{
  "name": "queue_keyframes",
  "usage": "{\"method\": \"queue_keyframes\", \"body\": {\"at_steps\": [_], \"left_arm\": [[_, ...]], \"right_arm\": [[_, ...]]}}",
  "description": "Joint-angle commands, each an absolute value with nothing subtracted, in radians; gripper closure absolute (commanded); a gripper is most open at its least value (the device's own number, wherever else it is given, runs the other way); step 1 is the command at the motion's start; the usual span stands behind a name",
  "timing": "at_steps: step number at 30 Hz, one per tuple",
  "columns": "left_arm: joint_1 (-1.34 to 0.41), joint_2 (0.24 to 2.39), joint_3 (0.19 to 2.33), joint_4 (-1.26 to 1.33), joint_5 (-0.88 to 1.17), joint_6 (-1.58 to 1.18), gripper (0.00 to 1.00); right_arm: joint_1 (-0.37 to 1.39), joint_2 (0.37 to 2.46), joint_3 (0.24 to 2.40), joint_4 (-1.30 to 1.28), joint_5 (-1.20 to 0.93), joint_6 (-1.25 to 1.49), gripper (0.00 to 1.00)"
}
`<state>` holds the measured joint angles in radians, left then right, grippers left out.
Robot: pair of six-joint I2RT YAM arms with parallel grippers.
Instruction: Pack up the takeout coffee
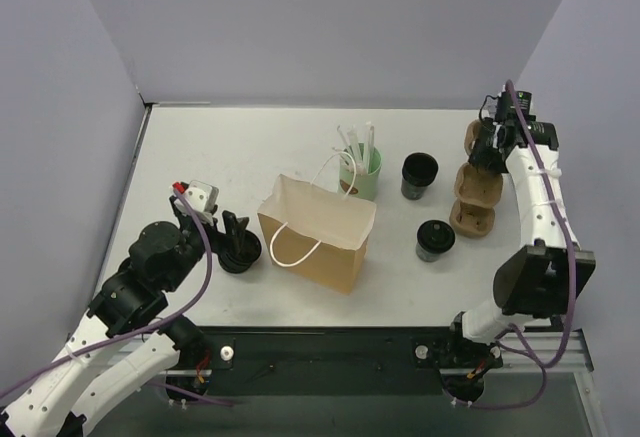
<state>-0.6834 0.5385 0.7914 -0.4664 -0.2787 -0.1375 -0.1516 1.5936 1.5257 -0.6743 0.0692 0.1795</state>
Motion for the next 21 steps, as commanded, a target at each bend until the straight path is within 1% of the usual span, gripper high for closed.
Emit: {"method": "queue_keyframes", "body": {"at_steps": [1,6,7,8,11,14,16,17,18,21], "left_arm": [[-0.678,0.564,0.880,-0.454,-0.197,-0.155,0.20],[-0.678,0.656,1.018,-0.540,-0.138,-0.216,0.22],[-0.677,0.698,1.040,-0.558,-0.150,-0.225,0.22],[-0.676,0.721,1.095,-0.581,-0.173,-0.236,0.22],[-0.675,0.804,1.164,-0.638,-0.161,-0.235,0.25],[-0.673,0.850,1.181,-0.641,-0.141,-0.244,0.26],[-0.673,0.879,1.190,-0.644,-0.127,-0.247,0.29],[-0.673,0.885,1.189,-0.644,-0.121,-0.256,0.30],[-0.673,0.894,1.178,-0.634,-0.118,-0.259,0.32],[-0.672,0.899,1.146,-0.601,-0.115,-0.278,0.35]], "right_arm": [[-0.006,1.424,1.643,-0.762,0.034,0.169,0.71],[0.213,1.280,1.723,-0.720,-0.149,0.121,0.72],[0.282,1.263,1.723,-0.695,-0.190,0.117,0.72],[0.313,1.247,1.717,-0.642,-0.228,0.121,0.72],[0.412,1.206,1.691,-0.540,-0.316,0.147,0.75],[0.515,1.201,1.677,-0.477,-0.347,0.123,0.77],[0.567,1.210,1.675,-0.457,-0.359,0.062,0.77],[0.625,1.213,1.666,-0.442,-0.359,0.033,0.77],[0.647,1.219,1.661,-0.434,-0.356,0.011,0.76],[0.692,1.255,1.666,-0.431,-0.374,-0.026,0.76]]}}
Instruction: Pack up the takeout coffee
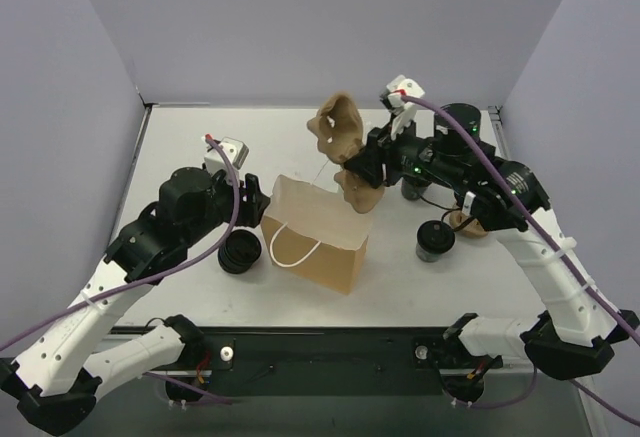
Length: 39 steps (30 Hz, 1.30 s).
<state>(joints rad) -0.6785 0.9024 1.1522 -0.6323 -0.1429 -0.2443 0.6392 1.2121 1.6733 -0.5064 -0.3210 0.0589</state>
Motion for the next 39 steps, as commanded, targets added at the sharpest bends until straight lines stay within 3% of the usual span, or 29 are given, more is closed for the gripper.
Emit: {"method": "queue_keyframes", "body": {"at_steps": [1,13,18,21,39], "left_arm": [[-0.672,0.903,1.126,-0.592,-0.110,-0.282,0.36],[-0.669,0.927,1.078,-0.557,-0.124,-0.278,0.64],[-0.669,0.923,1.081,-0.549,-0.118,-0.278,0.90],[-0.669,0.914,1.071,-0.534,-0.095,-0.279,1.00],[-0.664,0.910,1.037,-0.489,-0.064,-0.298,1.00]], "right_arm": [[0.702,1.264,1.666,-0.434,-0.386,-0.031,0.76],[0.845,1.328,1.623,-0.554,-0.345,-0.106,0.76],[0.908,1.370,1.635,-0.627,-0.221,-0.126,0.77],[0.934,1.400,1.649,-0.686,-0.145,-0.104,0.77],[0.960,1.535,1.649,-0.759,0.043,-0.086,0.80]]}}
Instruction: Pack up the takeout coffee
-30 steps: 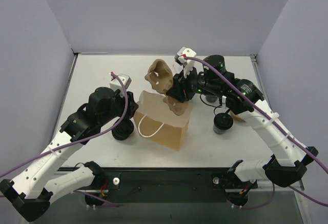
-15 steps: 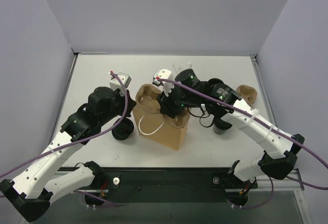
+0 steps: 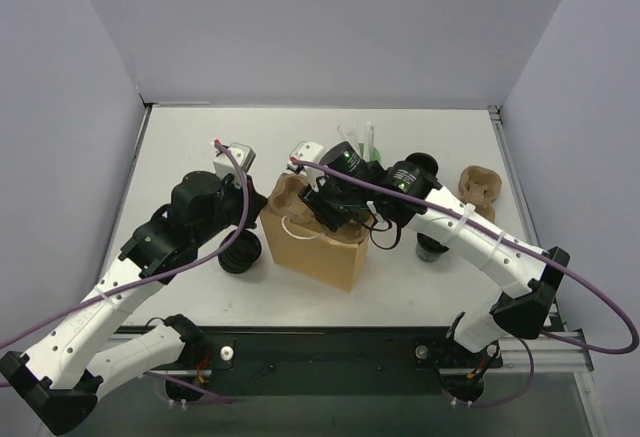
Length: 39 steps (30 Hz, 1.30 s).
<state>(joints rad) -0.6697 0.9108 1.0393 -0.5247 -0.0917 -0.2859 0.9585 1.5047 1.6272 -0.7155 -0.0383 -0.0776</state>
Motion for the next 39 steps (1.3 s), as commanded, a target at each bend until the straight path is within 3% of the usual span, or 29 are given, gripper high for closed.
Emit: {"method": "queue_keyframes", "body": {"at_steps": [1,23,39], "left_arm": [[-0.663,0.910,1.035,-0.488,-0.064,-0.301,1.00],[-0.664,0.920,1.032,-0.494,-0.086,-0.295,1.00],[-0.664,0.925,1.037,-0.483,-0.051,-0.288,1.00]], "right_arm": [[0.960,1.543,1.649,-0.762,0.044,-0.086,0.80],[0.956,1.539,1.595,-0.775,0.038,-0.067,0.81],[0.953,1.658,1.620,-0.864,0.054,-0.038,0.81]]}}
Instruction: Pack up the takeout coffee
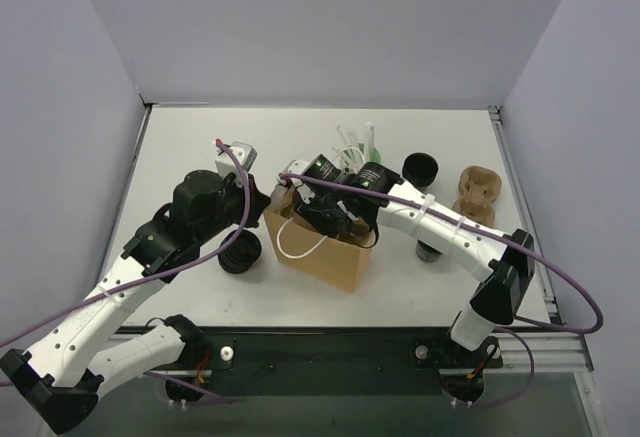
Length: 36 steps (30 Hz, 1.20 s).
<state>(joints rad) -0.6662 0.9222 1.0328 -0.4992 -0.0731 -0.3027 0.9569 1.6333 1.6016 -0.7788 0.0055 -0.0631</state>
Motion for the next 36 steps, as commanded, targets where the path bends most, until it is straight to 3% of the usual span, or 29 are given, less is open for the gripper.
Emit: {"method": "queue_keyframes", "body": {"at_steps": [1,7,10,12,13,18,20,30,36], "left_arm": [[-0.664,0.923,1.037,-0.482,-0.046,-0.288,1.00],[-0.664,0.917,1.020,-0.471,-0.011,-0.308,1.00],[-0.666,0.911,1.009,-0.468,-0.003,-0.322,0.98],[-0.666,0.904,1.006,-0.469,-0.003,-0.328,0.86],[-0.666,0.902,1.005,-0.469,-0.005,-0.330,0.74],[-0.664,0.897,1.023,-0.497,-0.047,-0.327,0.63],[-0.664,0.897,1.034,-0.509,-0.054,-0.325,0.59],[-0.663,0.890,1.109,-0.548,-0.075,-0.305,0.43],[-0.664,0.959,1.204,-0.584,-0.075,-0.265,0.39]], "right_arm": [[0.953,1.661,1.627,-0.864,0.058,-0.035,0.81],[0.951,1.698,1.632,-0.854,0.054,-0.025,0.74],[0.951,1.710,1.624,-0.838,0.061,-0.018,0.63],[0.950,1.706,1.629,-0.830,0.072,-0.011,0.51],[0.948,1.701,1.634,-0.824,0.071,-0.009,0.48],[0.940,1.651,1.692,-0.819,0.080,0.000,0.26],[0.940,1.629,1.707,-0.819,0.078,0.000,0.22],[0.933,1.534,1.741,-0.816,0.049,0.093,0.23],[0.930,1.468,1.782,-0.811,0.043,0.179,0.23]]}}
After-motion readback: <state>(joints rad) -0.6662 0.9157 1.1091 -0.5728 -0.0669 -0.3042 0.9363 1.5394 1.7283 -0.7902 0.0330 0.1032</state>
